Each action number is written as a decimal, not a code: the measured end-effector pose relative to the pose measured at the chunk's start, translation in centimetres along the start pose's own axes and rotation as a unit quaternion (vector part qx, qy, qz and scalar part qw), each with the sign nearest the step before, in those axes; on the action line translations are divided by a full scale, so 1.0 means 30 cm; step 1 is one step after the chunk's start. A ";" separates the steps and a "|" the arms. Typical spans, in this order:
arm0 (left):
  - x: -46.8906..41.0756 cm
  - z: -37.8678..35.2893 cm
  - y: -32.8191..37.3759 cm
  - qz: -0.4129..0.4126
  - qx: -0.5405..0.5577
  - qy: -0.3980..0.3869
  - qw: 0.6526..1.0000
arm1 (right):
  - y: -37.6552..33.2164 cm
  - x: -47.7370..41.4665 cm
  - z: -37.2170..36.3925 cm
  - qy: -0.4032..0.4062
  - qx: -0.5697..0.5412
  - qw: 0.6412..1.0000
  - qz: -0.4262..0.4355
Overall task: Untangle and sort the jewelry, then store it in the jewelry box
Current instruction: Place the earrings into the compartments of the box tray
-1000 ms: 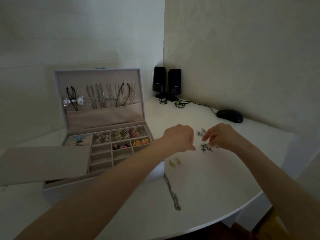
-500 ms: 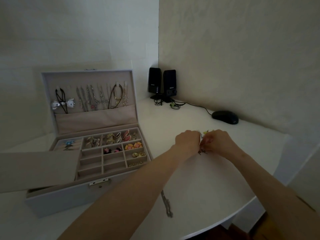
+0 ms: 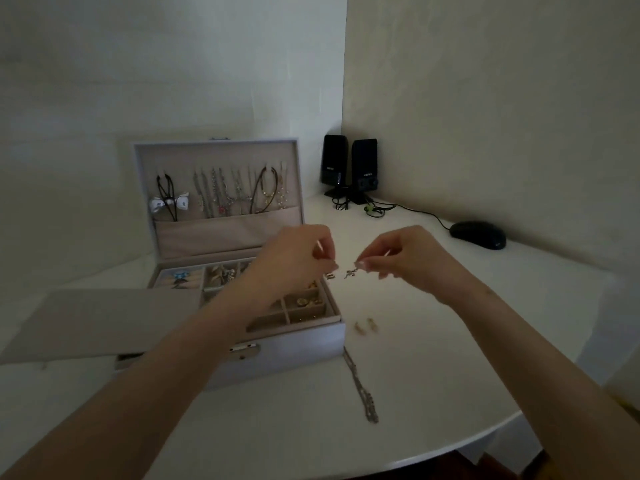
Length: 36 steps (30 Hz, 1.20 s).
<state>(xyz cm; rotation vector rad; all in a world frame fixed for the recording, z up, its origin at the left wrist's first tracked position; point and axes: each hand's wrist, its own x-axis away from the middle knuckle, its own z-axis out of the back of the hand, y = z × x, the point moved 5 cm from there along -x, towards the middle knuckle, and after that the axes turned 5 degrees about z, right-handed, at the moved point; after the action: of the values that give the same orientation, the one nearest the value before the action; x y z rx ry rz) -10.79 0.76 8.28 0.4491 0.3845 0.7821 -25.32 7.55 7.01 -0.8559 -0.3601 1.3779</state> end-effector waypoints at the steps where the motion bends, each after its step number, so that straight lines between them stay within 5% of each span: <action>1: 0.027 0.029 -0.039 0.015 0.015 0.006 1.000 | -0.025 -0.004 -0.023 -0.005 -0.010 1.000 0.009; 9: 0.120 0.066 -0.241 0.076 0.029 0.008 0.997 | -0.144 -0.044 -0.202 -0.039 -0.024 0.998 0.048; 18: 0.149 0.064 -0.273 0.041 -0.115 -0.014 0.992 | -0.173 -0.078 -0.277 -0.051 -0.012 0.996 0.065; 27: 0.164 0.128 -0.286 0.084 -0.102 0.079 0.988 | -0.212 -0.077 -0.326 -0.105 0.056 0.987 0.104; 36: 0.068 -0.009 -0.083 -0.001 -0.019 0.021 1.000 | 0.041 -0.055 -0.065 0.070 0.042 0.997 0.010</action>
<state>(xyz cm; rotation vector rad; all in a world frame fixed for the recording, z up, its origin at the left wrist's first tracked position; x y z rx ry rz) -8.14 0.80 6.43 0.3972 0.4090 0.7973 -25.18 5.32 5.26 -0.8829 -0.1844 1.3328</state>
